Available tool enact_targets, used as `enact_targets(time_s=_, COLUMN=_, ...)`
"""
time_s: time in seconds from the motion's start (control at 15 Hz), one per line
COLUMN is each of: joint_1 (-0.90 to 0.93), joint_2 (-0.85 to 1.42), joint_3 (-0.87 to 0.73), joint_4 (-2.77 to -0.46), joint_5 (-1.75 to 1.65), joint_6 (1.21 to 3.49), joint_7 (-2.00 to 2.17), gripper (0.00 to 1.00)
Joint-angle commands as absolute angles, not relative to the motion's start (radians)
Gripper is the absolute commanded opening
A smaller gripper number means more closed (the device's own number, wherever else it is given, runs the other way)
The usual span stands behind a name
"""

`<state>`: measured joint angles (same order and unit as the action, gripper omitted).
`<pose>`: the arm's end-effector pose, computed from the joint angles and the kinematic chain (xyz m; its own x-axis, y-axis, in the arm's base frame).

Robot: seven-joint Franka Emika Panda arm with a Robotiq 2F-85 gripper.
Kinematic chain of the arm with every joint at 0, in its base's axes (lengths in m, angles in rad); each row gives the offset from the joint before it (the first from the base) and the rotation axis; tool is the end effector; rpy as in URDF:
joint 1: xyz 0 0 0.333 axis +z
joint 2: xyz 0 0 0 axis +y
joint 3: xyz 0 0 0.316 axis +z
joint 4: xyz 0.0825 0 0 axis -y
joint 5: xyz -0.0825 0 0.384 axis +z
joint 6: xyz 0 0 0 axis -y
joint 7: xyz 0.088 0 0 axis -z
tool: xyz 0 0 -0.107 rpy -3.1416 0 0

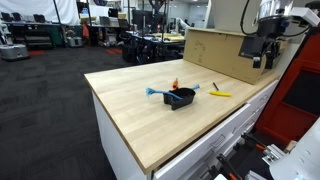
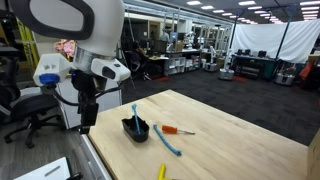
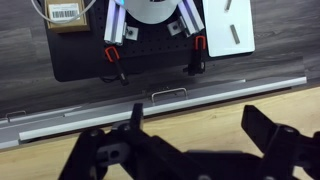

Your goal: Move the screwdriver forward

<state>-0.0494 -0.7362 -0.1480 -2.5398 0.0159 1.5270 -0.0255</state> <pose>0.2920 -0.0605 0.4851 0.9566 -0.0996 -0.2739 -0.1371 -0.9831 -0.1214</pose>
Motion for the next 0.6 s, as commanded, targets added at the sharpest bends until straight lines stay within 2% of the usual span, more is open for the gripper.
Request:
enact_targets(time_s=0.0, joint_1=-0.069, joint_2=-0.734, joint_3=-0.133, joint_4=-2.538, joint_5=0.024, joint_6=1.526, joint_7=-0.036, gripper=1.0)
enact_targets(time_s=0.53, joint_1=-0.061, joint_2=-0.689, joint_3=-0.14, joint_4=-2.508, joint_5=0.061, joint_6=1.537, joint_7=-0.032, gripper=1.0)
